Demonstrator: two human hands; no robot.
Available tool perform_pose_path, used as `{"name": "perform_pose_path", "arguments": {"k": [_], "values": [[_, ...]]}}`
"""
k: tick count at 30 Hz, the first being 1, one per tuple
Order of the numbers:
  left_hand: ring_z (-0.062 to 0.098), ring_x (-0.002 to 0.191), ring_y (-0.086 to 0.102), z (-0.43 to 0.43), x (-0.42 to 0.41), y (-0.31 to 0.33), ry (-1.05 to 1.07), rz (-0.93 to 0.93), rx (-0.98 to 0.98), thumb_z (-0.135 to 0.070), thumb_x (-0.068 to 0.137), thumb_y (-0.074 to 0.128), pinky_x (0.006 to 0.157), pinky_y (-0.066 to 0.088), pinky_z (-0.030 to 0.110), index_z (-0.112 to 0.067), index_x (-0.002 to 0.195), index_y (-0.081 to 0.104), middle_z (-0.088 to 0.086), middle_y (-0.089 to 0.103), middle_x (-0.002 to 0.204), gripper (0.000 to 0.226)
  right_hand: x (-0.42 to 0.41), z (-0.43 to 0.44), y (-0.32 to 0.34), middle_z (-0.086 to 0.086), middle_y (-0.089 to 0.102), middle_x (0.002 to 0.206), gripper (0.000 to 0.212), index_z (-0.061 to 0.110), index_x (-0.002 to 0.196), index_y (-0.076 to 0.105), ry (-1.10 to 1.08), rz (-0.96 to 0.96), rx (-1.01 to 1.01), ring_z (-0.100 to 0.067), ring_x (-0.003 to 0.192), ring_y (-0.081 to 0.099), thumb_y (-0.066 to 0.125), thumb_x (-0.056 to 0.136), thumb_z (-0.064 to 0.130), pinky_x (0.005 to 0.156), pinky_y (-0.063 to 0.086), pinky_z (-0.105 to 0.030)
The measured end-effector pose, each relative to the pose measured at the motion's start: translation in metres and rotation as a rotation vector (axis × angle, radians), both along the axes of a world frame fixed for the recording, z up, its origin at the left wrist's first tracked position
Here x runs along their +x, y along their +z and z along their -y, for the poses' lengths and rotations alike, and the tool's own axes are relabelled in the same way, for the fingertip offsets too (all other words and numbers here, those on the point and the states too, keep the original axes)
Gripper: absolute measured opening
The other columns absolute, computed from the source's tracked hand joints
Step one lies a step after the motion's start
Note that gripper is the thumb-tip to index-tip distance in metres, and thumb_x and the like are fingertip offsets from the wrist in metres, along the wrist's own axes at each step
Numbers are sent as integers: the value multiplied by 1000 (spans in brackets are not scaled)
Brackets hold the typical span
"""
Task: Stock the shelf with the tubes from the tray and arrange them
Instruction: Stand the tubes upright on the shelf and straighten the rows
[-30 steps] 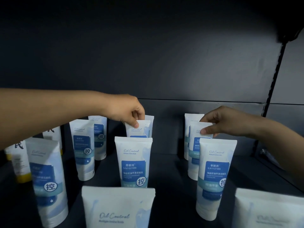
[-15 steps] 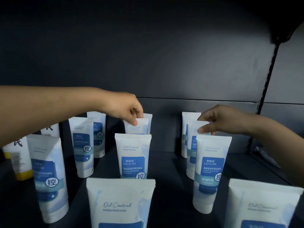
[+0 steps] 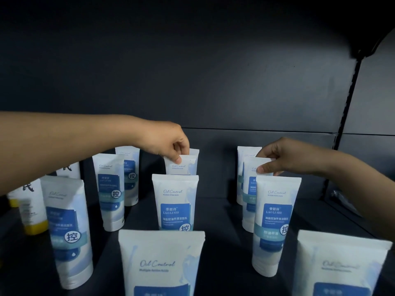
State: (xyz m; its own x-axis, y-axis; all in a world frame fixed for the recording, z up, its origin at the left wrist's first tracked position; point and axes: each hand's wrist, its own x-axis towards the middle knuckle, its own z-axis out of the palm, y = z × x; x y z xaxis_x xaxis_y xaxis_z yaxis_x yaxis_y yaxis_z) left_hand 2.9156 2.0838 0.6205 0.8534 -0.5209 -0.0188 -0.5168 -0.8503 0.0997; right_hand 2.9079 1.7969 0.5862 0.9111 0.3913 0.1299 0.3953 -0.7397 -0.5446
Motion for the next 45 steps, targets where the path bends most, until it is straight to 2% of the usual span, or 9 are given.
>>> {"name": "perform_pose_path", "arguments": {"k": [9,19,22,26,30,36,39,43,45], "values": [[-5,72,59,2,0,1,21,33,73,-16,85,65,64,43,5,-20,97,66,-18,64,81,13,1,-1,0,17,70,63,6,17,83,71,-7,6,-22,5,56,60,68,83,12,58,52,-11],[8,92,64,2,-8,17,25,72,77,-28,87,62,86,49,23,-18,103,67,-12,69,91,20,1,4,9,8,75,75,14,15,89,72,-27,-62,63,0,68,67,66,83,25,68,54,-17],[15,94,66,2,-3,27,17,124,32,-26,88,61,89,51,32,-15,102,68,-1,72,98,20,6,7,23,9,75,78,19,16,87,72,-68,26,64,2,69,67,65,83,33,68,53,-18],[11,99,63,6,11,28,20,220,-6,-26,88,61,75,45,12,-15,109,66,-4,69,106,24,29,3,34,12,68,72,10,23,79,67,-149,283,-151,3,61,59,66,83,32,60,44,-6],[7,102,62,13,29,20,-4,195,32,-30,84,66,80,44,14,-15,116,64,-3,68,114,35,56,-5,24,3,66,99,27,15,106,67,-177,389,-222,-8,87,61,69,83,29,73,42,-10],[-7,65,52,16,51,6,-54,139,118,-26,81,69,74,46,16,-14,100,71,-7,70,89,23,76,-7,3,16,57,78,26,14,101,70,-164,387,-289,-6,80,57,71,80,31,67,40,-11],[-4,64,52,17,56,2,-62,151,119,-27,82,68,76,47,22,-13,93,71,-16,59,70,18,78,-5,0,15,59,77,19,17,98,71,-181,359,-288,-6,78,57,69,82,28,63,38,-7],[-1,66,54,17,58,3,-64,108,112,-25,81,69,70,46,20,-12,90,70,-10,64,76,15,77,-3,5,22,57,68,3,23,84,69,-177,314,-261,-6,74,59,70,81,23,67,43,-16],[-1,63,54,17,59,5,-57,93,114,-23,81,70,66,43,16,-11,89,71,-12,62,70,14,74,-4,8,20,60,68,16,32,70,63,-146,294,-253,-1,69,58,72,79,23,65,43,-15]]}}
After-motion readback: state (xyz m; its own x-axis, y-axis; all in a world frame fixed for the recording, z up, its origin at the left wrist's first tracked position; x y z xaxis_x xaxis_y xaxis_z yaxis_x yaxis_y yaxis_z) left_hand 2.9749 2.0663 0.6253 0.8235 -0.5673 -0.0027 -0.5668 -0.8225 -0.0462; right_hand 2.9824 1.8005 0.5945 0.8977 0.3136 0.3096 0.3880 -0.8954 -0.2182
